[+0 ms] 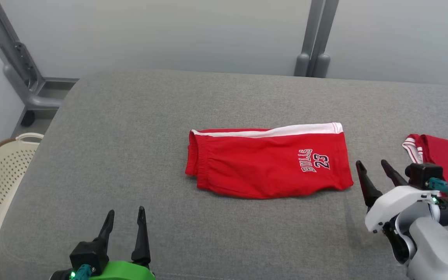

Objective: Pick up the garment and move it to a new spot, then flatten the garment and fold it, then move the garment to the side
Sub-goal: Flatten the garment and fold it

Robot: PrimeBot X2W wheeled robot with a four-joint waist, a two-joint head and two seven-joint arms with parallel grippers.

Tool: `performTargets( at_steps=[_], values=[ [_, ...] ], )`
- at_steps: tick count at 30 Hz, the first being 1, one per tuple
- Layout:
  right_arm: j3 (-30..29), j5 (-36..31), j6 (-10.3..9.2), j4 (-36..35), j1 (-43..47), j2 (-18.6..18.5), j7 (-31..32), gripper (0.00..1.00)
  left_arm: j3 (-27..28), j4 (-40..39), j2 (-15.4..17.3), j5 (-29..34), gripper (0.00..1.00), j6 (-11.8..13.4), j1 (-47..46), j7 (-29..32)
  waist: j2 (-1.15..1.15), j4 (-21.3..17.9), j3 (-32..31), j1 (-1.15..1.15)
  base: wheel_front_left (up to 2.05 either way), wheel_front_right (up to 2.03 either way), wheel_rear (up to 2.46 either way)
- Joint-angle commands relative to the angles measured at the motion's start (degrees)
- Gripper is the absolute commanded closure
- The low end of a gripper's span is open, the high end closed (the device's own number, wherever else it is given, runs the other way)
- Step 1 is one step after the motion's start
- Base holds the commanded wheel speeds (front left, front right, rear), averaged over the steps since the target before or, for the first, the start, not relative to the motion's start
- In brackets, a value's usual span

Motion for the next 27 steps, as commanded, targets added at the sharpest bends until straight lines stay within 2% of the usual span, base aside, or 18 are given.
performTargets(
  at_steps=[1,6,12,19,27],
  values=[
    [-2.42,-2.66,-0.07,-2.53,2.48,0.93,-0.18,0.0,0.3,-0.37,0.52,-0.03,0.0,0.54,0.51,0.26,0.0,-1.87,-1.73,0.0,0.0,0.0,0.0],
    [-13.29,-14.42,-0.06,-16.3,13.52,8.32,-0.16,0.0,1.6,-0.4,1.47,-0.95,0.0,1.47,1.42,1.44,0.0,-3.51,-2.76,0.0,0.0,0.0,0.0],
    [-19.62,-22.5,-0.06,-27.19,21.88,14.49,0.28,0.0,3.41,0.13,2.2,-2.27,0.0,3.51,2.76,3.46,0.0,-5.2,-3.9,0.0,0.0,0.0,0.0],
    [-19.84,-23.68,-0.06,-33.39,26.11,15.18,2.82,0.0,4.68,0.5,3.06,-3.82,0.0,3.13,3.68,3.86,0.0,-6.5,-4.55,0.0,0.0,0.0,0.0],
    [-19.7,-23.36,-0.06,-33.33,27.92,15.2,4.78,0.0,5.01,1.05,4.06,-4.38,0.0,2.87,4.53,3.42,0.0,-7.31,-4.93,0.0,0.0,0.0,0.0]
  ],
)
